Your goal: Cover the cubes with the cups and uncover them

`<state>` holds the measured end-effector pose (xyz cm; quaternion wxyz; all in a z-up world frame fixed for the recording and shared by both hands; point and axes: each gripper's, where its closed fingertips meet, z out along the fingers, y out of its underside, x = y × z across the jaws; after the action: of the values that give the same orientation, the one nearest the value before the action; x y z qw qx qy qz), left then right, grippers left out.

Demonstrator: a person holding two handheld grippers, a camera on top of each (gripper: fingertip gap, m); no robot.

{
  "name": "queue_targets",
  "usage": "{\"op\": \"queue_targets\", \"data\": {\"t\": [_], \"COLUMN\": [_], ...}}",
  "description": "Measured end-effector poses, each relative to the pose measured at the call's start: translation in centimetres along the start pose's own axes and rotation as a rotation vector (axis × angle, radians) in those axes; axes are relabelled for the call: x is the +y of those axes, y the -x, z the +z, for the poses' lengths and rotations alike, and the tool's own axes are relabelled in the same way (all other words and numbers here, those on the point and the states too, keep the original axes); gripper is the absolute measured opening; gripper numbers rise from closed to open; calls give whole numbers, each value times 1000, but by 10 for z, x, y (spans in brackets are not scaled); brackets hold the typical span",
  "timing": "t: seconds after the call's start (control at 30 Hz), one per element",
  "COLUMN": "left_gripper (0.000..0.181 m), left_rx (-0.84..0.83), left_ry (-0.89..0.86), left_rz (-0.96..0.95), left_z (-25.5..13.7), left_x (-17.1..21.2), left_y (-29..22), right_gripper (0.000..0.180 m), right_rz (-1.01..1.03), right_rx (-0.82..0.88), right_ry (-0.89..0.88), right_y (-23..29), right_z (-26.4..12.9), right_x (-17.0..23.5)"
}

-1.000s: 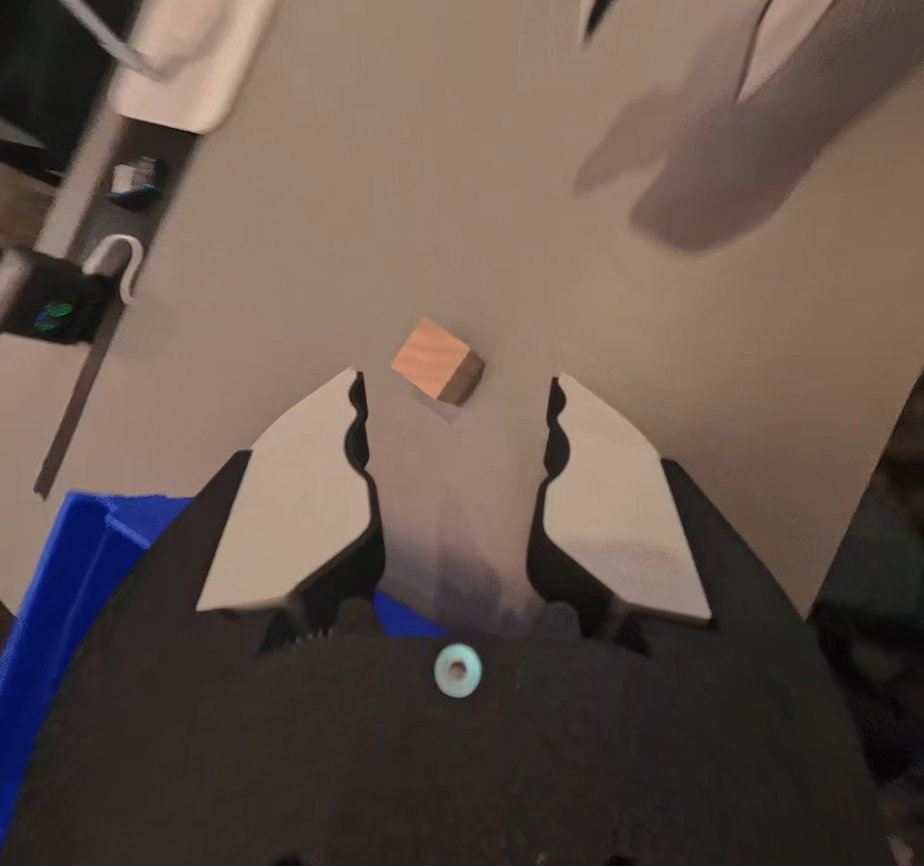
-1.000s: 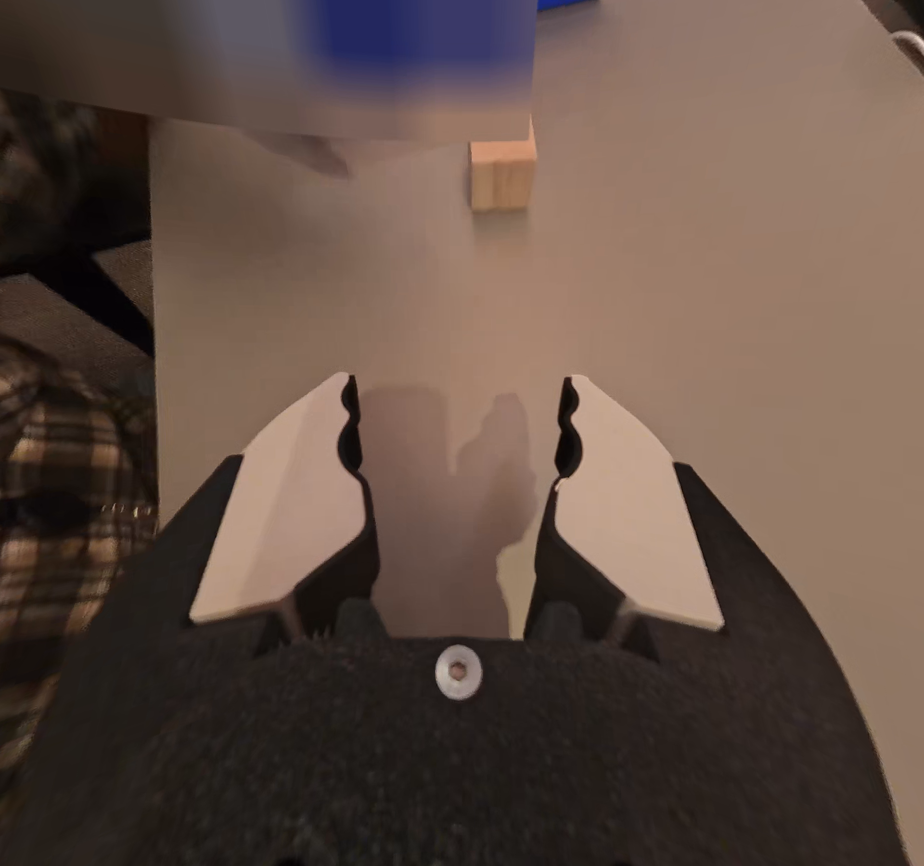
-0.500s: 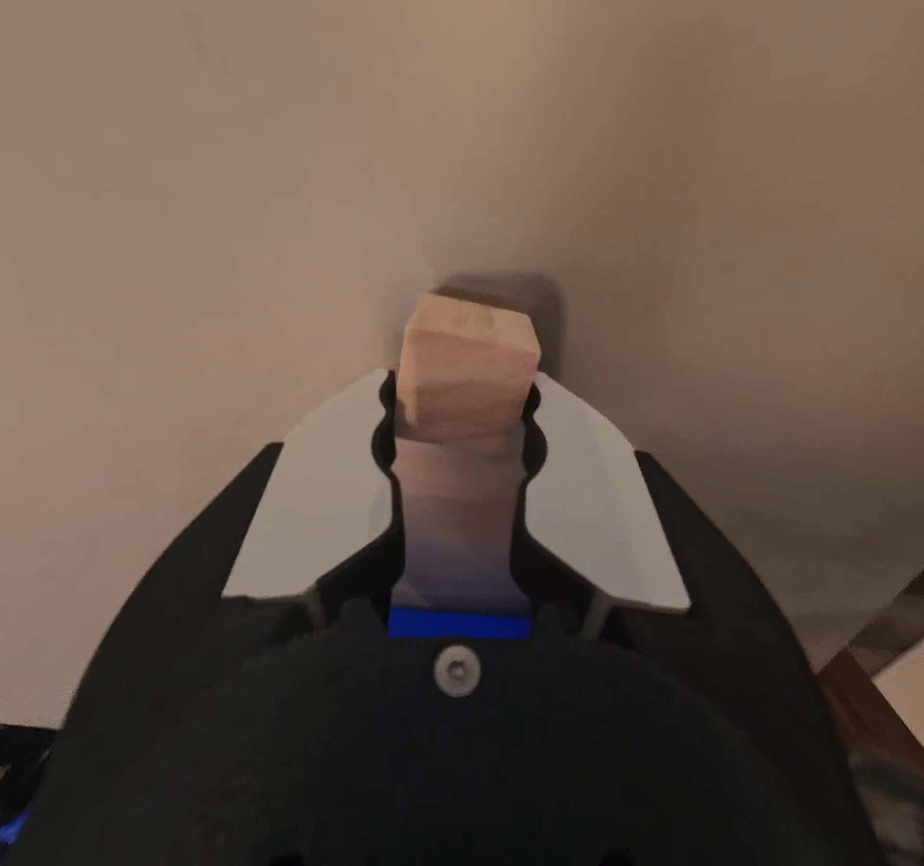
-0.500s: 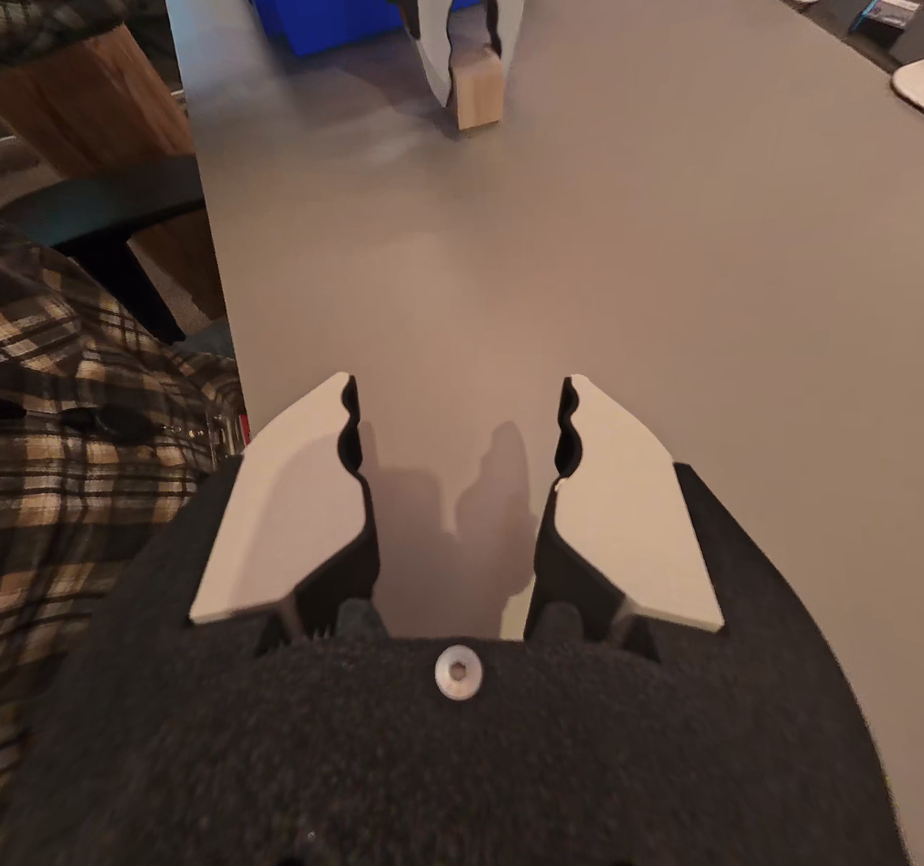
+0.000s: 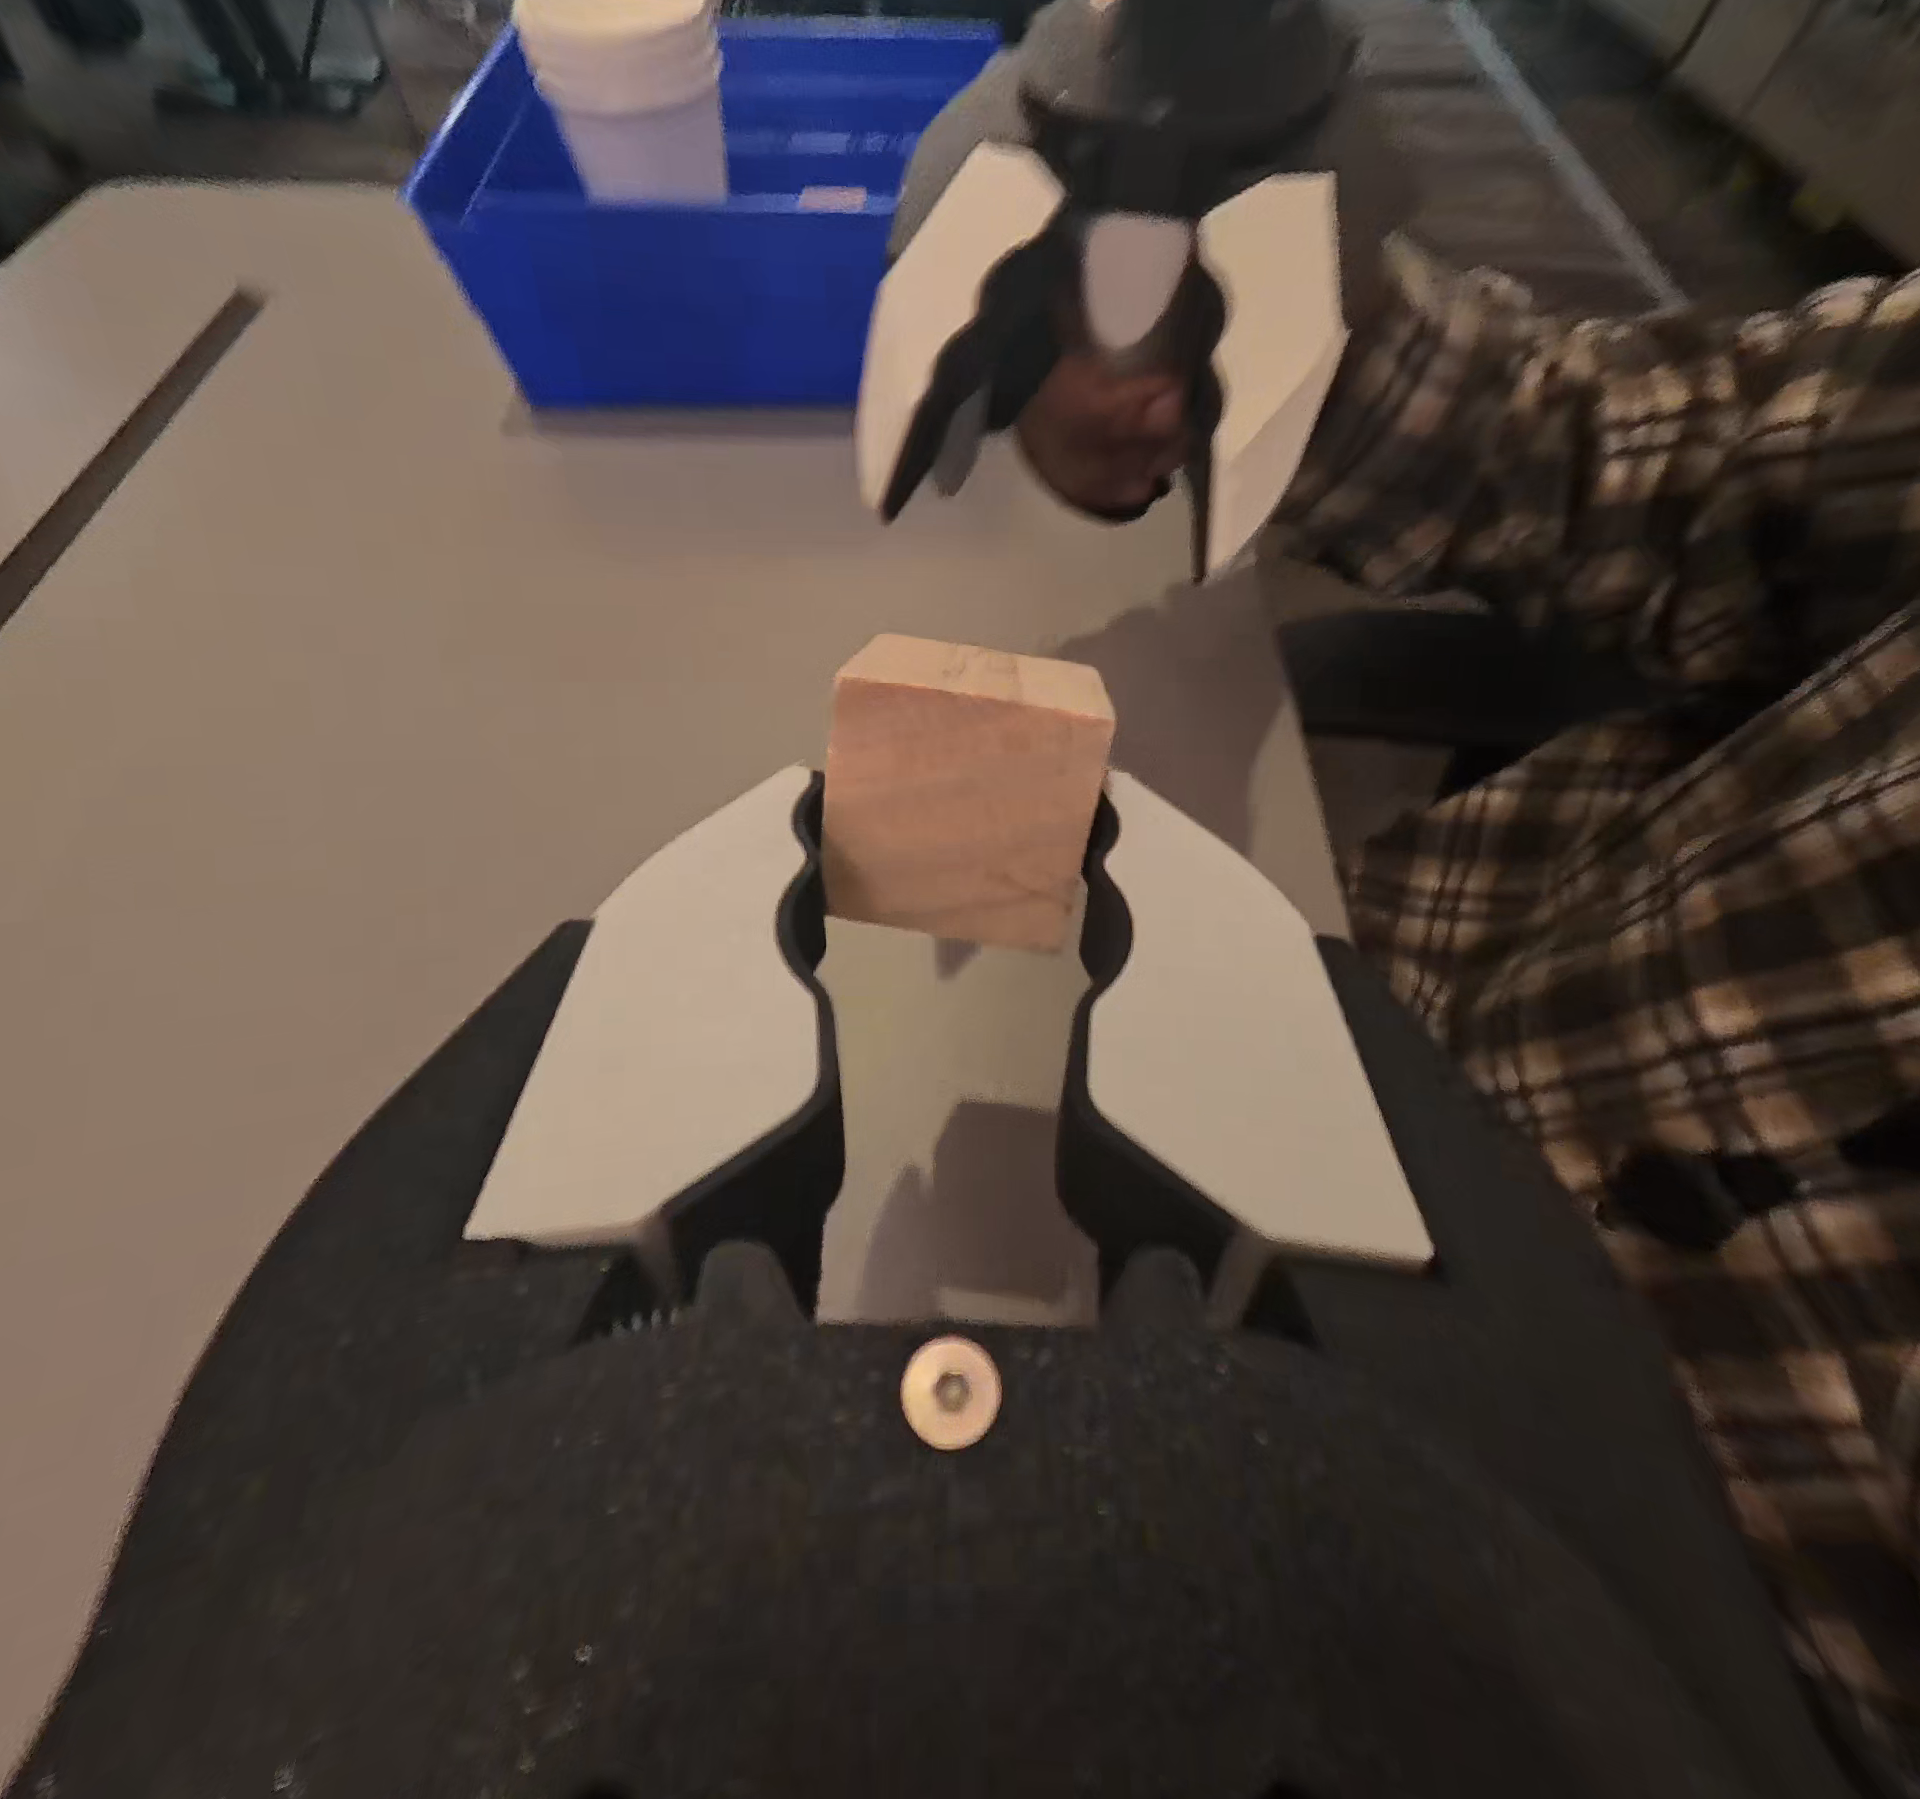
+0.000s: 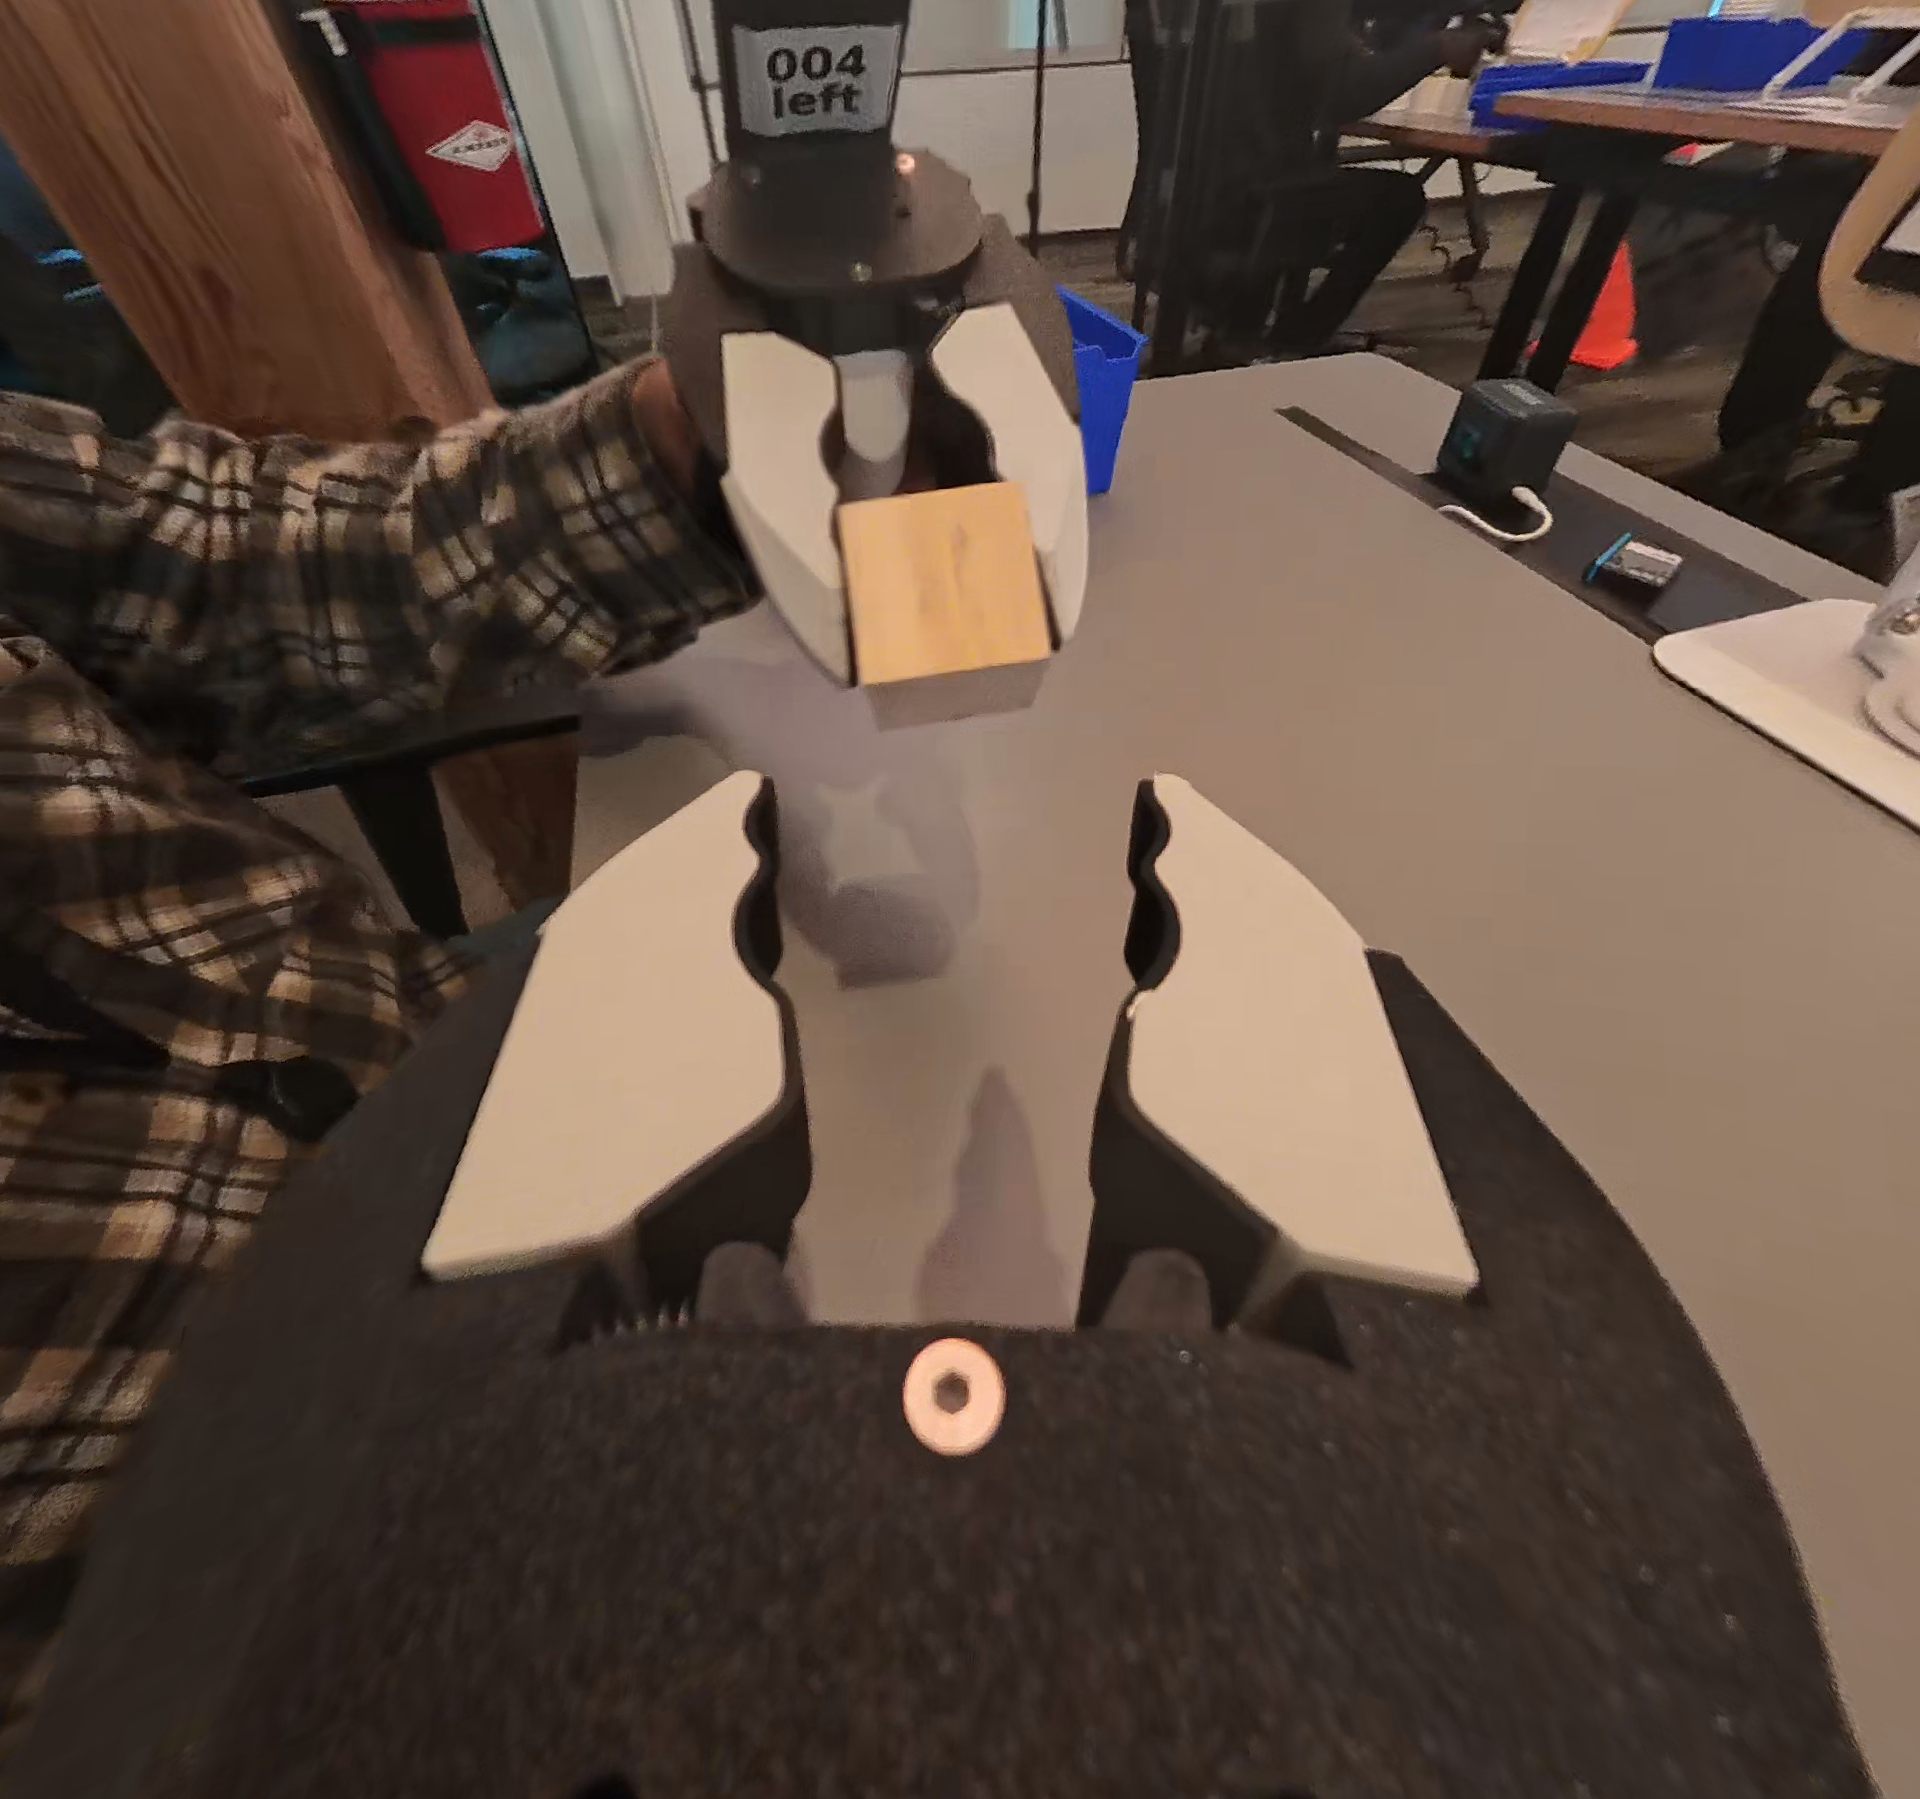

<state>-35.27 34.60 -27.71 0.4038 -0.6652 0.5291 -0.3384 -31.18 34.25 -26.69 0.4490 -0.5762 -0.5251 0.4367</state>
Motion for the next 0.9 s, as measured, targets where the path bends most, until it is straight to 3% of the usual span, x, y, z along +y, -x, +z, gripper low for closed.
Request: {"op": "queue_targets", "data": {"t": [0.27,0.63,0.67,0.77,0.9], "left_gripper": [46,46,54,78,79], "left_rx": [69,110,97,35,17], "left_ry": [-206,-248,-240,-239,-284], "left_rz": [-41,-69,-81,-108,-154], "left_z": [24,32,34,31,15], "left_x": [-38,-46,-45,-42,-38], "left_y": [-22,-31,-30,-23,-26], "right_gripper": [59,44,44,44,44], "right_rz": [43,106,102,108,120], "right_rx": [-77,-132,-124,-34,346], "right_ry": [-102,-157,-157,-124,-1], "right_y": [12,18,18,6,-52], "right_z": [-4,-8,-13,-40,-131], "right_x": [-19,-28,-30,-32,-19]}}
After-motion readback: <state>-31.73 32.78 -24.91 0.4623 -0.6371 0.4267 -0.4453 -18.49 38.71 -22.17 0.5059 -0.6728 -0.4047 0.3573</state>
